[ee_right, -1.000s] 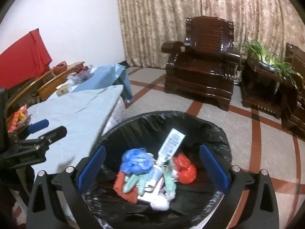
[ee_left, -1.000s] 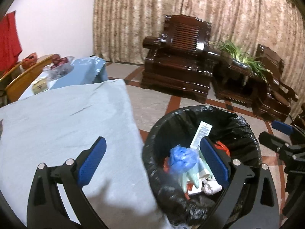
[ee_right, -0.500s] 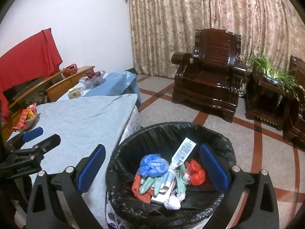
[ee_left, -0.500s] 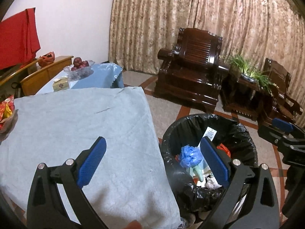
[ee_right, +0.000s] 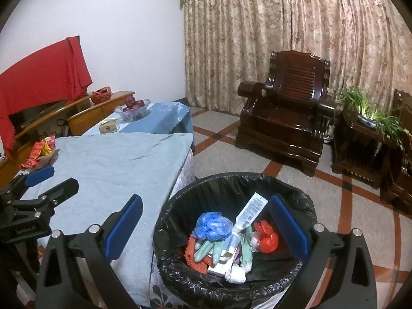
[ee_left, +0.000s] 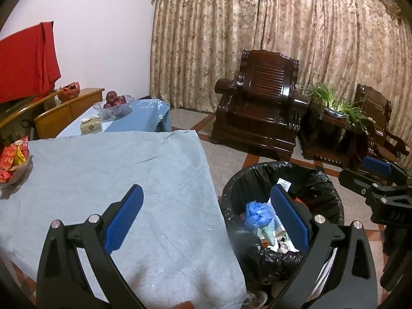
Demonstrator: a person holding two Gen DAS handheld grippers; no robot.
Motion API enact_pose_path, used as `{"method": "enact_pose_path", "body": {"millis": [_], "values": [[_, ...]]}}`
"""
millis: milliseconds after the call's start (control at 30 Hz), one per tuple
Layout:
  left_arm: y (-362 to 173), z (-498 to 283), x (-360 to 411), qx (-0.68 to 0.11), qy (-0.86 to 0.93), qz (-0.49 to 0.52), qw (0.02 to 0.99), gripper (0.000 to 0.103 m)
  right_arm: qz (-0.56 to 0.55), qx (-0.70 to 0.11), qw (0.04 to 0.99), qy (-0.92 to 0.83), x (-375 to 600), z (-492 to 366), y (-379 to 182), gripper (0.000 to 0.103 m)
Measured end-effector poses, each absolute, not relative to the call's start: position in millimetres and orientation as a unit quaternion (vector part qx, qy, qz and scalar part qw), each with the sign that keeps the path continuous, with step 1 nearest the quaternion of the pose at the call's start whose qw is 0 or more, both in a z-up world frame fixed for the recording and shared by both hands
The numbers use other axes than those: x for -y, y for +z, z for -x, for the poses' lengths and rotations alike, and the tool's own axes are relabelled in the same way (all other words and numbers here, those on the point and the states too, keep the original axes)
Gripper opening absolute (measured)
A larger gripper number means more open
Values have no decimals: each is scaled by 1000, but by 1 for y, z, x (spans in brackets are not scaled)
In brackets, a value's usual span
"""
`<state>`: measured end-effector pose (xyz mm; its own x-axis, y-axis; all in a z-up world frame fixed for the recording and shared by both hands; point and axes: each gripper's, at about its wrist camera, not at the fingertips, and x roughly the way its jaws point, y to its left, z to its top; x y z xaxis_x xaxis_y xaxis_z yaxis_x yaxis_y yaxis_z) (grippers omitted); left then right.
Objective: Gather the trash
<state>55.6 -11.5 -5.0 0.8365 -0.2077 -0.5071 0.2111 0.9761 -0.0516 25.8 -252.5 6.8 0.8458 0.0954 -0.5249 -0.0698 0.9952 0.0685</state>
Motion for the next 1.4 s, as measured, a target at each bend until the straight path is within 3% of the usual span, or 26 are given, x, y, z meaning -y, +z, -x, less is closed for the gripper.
{"method": "enact_pose_path", "body": {"millis": [1400], "values": [[-4,-48,5,-259,-110,-6,960,96,-15,-264,963,50,243,-20,11,97]]}}
